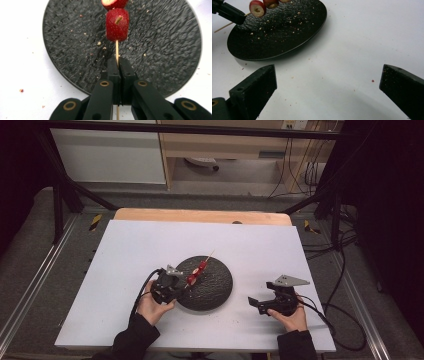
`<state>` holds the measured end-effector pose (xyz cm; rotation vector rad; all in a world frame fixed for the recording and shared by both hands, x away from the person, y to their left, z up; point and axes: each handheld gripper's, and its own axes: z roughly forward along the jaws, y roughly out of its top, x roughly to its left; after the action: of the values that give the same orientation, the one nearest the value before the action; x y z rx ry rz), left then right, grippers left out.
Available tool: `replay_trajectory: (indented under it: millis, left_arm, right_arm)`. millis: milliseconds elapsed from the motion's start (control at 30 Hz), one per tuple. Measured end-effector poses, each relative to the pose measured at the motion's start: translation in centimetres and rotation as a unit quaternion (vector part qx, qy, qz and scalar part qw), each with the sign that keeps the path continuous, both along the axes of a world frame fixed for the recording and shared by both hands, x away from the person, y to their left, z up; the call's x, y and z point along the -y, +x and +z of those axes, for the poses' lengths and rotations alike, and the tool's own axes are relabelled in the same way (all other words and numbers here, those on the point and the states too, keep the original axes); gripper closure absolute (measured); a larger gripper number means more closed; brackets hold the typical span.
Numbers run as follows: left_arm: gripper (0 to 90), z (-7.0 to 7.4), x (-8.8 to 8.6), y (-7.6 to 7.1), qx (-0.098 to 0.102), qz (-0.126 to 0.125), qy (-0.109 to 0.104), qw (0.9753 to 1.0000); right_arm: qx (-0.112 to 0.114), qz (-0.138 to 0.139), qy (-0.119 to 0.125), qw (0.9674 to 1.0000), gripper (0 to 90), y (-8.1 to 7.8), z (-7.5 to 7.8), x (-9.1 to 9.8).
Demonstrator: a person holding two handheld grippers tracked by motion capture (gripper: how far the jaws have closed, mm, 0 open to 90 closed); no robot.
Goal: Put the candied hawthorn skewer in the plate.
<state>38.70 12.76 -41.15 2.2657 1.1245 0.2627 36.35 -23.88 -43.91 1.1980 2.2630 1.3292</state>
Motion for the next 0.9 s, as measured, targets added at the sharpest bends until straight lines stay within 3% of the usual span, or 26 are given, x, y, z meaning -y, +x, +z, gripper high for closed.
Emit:
replay_trajectory:
  millis: [233,367,433,567,667,800,900]
  left_arm:
    - [87.9,-0.7,1.1,0.5,-0.014,-0.003,0.021,0.9997]
    - [84.9,-0.8,0.9,0.4,-0.008,-0.015,0.012,0.9998]
    - [80.5,-0.6,0.3,0.0,0.007,-0.028,0.004,0.9996]
    - [62.6,0.1,-1.5,-0.6,0.046,-0.040,-0.028,0.9978]
    - [46.2,0.3,-3.3,-1.0,0.059,-0.051,-0.052,0.9956]
    - [29.1,0.1,-5.8,-1.8,0.084,-0.068,-0.061,0.9923]
    - [17.8,-0.3,-7.6,-2.4,0.096,-0.070,-0.060,0.9912]
  right_arm:
    - [-0.003,-0.001,-0.004,1.0000,1.8,-0.2,-0.3,0.3]
    - [-0.003,0.001,-0.005,1.0000,1.7,-0.3,-0.3,0.3]
    - [-0.002,0.003,-0.004,1.0000,1.5,-0.3,-0.3,0.4]
    - [0.000,0.001,-0.006,1.0000,1.1,-0.3,-0.3,0.6]
    - [-0.003,-0.002,-0.007,1.0000,0.6,-0.4,-0.4,0.8]
    - [-0.007,-0.003,-0.008,0.9999,0.6,-0.4,-0.5,0.9]
    - [-0.011,-0.001,-0.015,0.9998,0.6,-0.5,-0.7,0.8]
